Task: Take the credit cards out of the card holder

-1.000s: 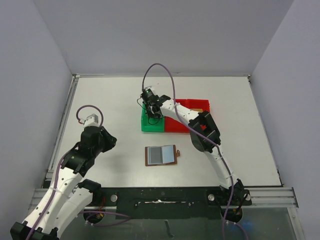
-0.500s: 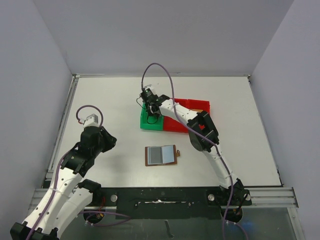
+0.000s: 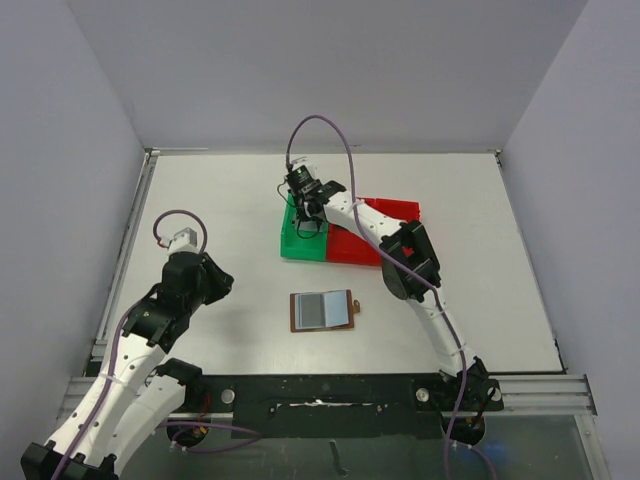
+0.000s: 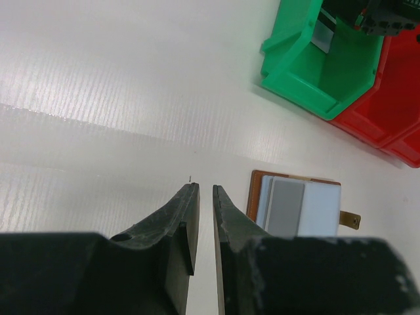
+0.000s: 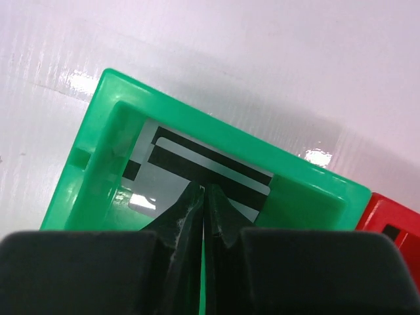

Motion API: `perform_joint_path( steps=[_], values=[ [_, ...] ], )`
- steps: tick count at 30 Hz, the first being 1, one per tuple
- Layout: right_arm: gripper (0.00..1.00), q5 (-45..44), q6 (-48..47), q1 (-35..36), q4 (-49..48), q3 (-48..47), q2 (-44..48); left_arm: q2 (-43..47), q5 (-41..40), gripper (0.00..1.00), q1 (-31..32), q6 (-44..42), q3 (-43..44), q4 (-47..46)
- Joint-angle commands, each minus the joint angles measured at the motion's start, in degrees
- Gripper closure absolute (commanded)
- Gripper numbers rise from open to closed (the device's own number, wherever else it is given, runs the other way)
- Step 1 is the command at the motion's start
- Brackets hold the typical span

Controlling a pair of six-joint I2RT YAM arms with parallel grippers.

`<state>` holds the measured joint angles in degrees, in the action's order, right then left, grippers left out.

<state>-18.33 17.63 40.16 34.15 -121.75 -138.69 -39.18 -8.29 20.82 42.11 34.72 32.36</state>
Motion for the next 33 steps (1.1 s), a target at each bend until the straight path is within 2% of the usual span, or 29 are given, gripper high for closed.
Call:
perform_joint_path(
  steps=[1,6,11,25,33],
  values=[
    [0.98,4.3,1.5,1.1,-2.9,2.0,3.8,0.2,0.3,0.86,-0.4,-1.0,1.2,-2.9],
    [0.98,4.3,2.9,3.0,-2.2,1.8,3.1,0.4,0.2,0.86,-0.4,-1.0,1.3,-2.7],
    [1.00,-1.4,4.3,3.9,-3.0,3.7,3.1,0.5,0.3,0.86,-0.4,-1.0,1.4,-2.7],
    [1.00,-1.7,5.8,2.0,-3.3,5.8,1.4,0.4,0.4,0.86,-0.4,-1.2,1.3,-2.9],
    [1.00,-6.1,3.8,1.1,-3.5,4.4,0.5,0.2,0.7,0.86,-0.4,-1.3,1.4,-2.8]
  ],
)
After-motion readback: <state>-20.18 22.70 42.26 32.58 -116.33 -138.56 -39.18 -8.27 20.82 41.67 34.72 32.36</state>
